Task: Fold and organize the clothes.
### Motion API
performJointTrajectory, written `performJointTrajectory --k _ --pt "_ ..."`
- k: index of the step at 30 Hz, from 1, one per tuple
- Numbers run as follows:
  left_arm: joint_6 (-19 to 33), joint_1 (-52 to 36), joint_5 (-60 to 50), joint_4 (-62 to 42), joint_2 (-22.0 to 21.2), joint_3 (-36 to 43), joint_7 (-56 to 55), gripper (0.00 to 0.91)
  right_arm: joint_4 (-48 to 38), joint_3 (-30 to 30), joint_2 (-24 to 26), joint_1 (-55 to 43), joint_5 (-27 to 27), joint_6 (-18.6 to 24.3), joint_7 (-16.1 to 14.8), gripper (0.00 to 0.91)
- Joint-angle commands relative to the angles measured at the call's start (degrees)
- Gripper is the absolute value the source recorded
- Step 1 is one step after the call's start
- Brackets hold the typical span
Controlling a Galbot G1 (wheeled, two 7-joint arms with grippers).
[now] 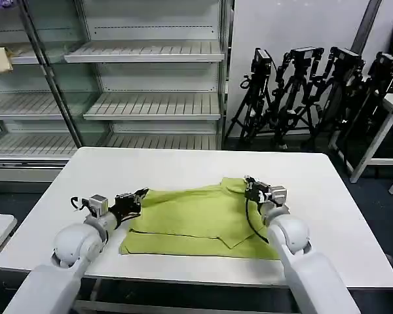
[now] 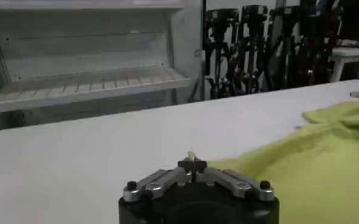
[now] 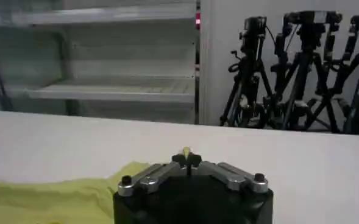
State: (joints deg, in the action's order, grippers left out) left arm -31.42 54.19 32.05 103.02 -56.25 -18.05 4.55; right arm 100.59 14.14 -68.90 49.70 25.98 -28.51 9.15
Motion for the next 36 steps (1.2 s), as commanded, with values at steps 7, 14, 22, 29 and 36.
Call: performJointTrajectory --k 7,14,22,29,36 --pt "0.41 9.13 -0.21 6.83 0.35 -4.3 -0.28 0.02 13.03 3.87 3.35 13.46 -1.36 0.35 -0.01 0.0" --pt "0.15 11.35 -0.21 9.05 0.75 -5.22 -0.22 0.02 15.91 4.35 3.45 16.3 -2.61 0.6 -0.17 0.0" --pt "0.14 12.69 -0.99 9.69 0.67 -5.14 -0.03 0.02 16.7 5.61 3.86 18.43 -3.06 1.21 -0.58 0.0" --pt "0.4 13.39 -1.69 10.39 0.43 -5.12 -0.17 0.02 17.96 6.45 4.09 19.51 -4.26 1.66 -0.8 0.0" --pt "0.11 14.28 -2.55 11.11 0.65 -6.03 -0.31 0.01 18.13 6.76 4.1 19.8 -5.29 2.19 -0.93 0.0"
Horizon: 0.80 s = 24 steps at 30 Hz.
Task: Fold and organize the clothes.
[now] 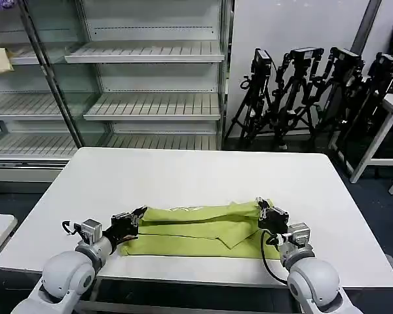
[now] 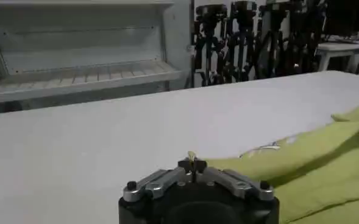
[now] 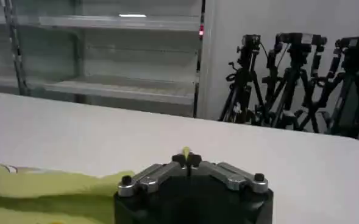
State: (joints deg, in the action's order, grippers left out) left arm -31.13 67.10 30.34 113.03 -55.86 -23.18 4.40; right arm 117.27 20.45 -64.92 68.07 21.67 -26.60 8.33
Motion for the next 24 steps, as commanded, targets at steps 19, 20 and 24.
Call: performJointTrajectory --k 19,20,24 --pt "-1.89 6.64 5.08 7.99 -1.49 0.56 -17.61 0.907 8.2 6.12 0.84 9.51 -7.06 1.35 -3.83 0.907" --pt "-1.9 6.54 7.72 7.98 -2.14 1.77 -22.69 0.907 8.9 6.79 0.81 10.37 -7.21 1.48 -4.23 0.907" --pt "-1.88 4.92 10.23 6.85 -3.41 4.63 -29.73 0.907 10.81 9.34 0.65 13.11 -7.34 1.96 -5.11 0.907"
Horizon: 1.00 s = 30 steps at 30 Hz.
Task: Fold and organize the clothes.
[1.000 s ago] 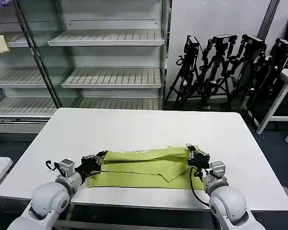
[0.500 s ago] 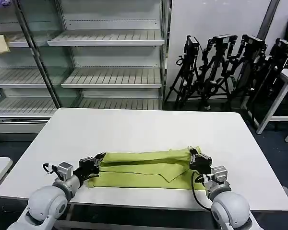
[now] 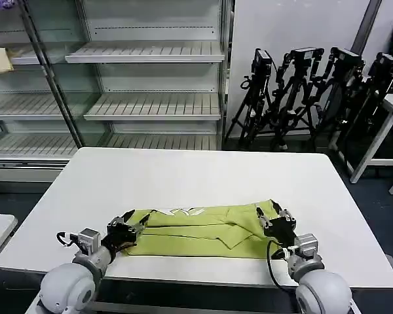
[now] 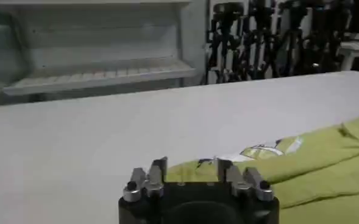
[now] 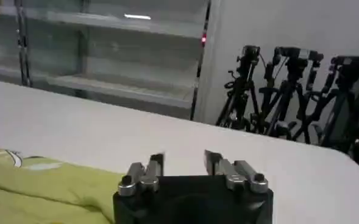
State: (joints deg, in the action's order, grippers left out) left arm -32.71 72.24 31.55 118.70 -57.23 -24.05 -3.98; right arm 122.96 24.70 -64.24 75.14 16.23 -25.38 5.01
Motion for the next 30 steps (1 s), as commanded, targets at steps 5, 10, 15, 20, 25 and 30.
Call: performJointTrajectory --k 5,10,15,20,25,30 --pt "-0.37 -2.32 11.74 -0.6 -2.73 7.77 -29.29 0.907 6.52 7.0 -0.21 7.68 -1.87 0.96 -1.86 0.907" --pt "-0.47 -1.19 11.69 -0.65 -2.61 8.94 -29.61 0.605 8.37 8.46 -0.45 8.63 -1.79 0.93 -1.83 0.907" --pt "-0.43 -0.57 11.96 -1.05 -3.2 10.2 -29.14 0.01 8.41 9.15 -0.55 8.74 -1.83 0.88 -1.66 0.907" --pt "-0.39 -0.33 11.63 -0.74 -3.51 10.53 -28.99 0.01 8.29 9.15 -0.83 8.82 -1.9 0.8 -1.55 0.907" --pt "-0.37 -0.37 11.21 -1.34 -3.39 10.1 -28.43 0.01 8.39 8.9 -1.33 8.92 -2.04 0.83 -1.5 0.907" --pt "-0.35 -0.5 8.58 -1.49 -3.62 10.34 -26.47 0.02 8.37 8.52 -1.65 8.89 -2.28 0.86 -1.4 0.907"
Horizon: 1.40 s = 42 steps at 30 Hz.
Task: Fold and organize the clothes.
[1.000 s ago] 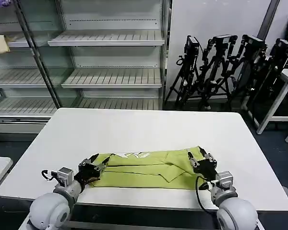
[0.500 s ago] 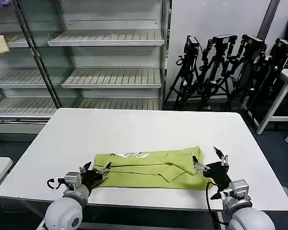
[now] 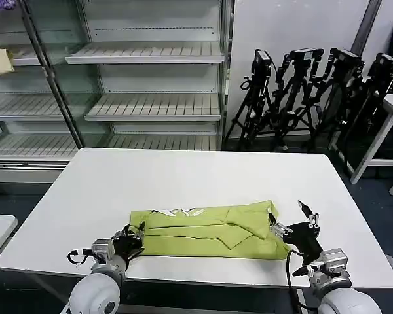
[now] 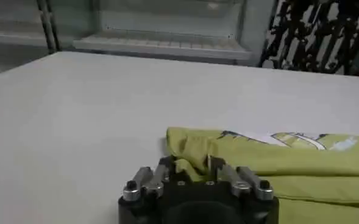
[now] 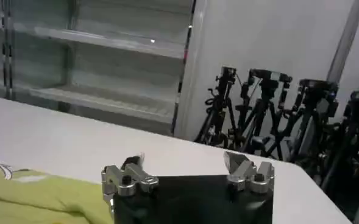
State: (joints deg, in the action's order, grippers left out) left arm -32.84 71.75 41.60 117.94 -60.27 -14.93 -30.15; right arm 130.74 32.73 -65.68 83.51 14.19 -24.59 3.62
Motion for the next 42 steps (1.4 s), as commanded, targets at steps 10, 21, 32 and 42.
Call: performJointTrajectory --k 10,21,32,42 --pt "-0.18 -1.23 -14.79 -2.96 1.41 -4.48 8.64 0.01 1.05 0.75 0.28 0.74 -0.45 -0.07 0.06 0.907" --pt "-0.17 4.8 -17.18 -4.5 18.1 -28.54 22.05 0.01 1.06 2.03 0.55 0.94 -0.23 0.31 -0.07 0.907" --pt "1.92 6.32 -29.56 9.74 11.07 -19.45 25.28 0.01 1.59 3.82 0.05 3.01 -0.35 0.91 -0.01 0.907" --pt "6.09 2.78 -43.51 10.2 -0.06 4.0 27.49 0.01 5.59 6.51 -1.64 6.95 -0.43 0.66 0.32 0.907"
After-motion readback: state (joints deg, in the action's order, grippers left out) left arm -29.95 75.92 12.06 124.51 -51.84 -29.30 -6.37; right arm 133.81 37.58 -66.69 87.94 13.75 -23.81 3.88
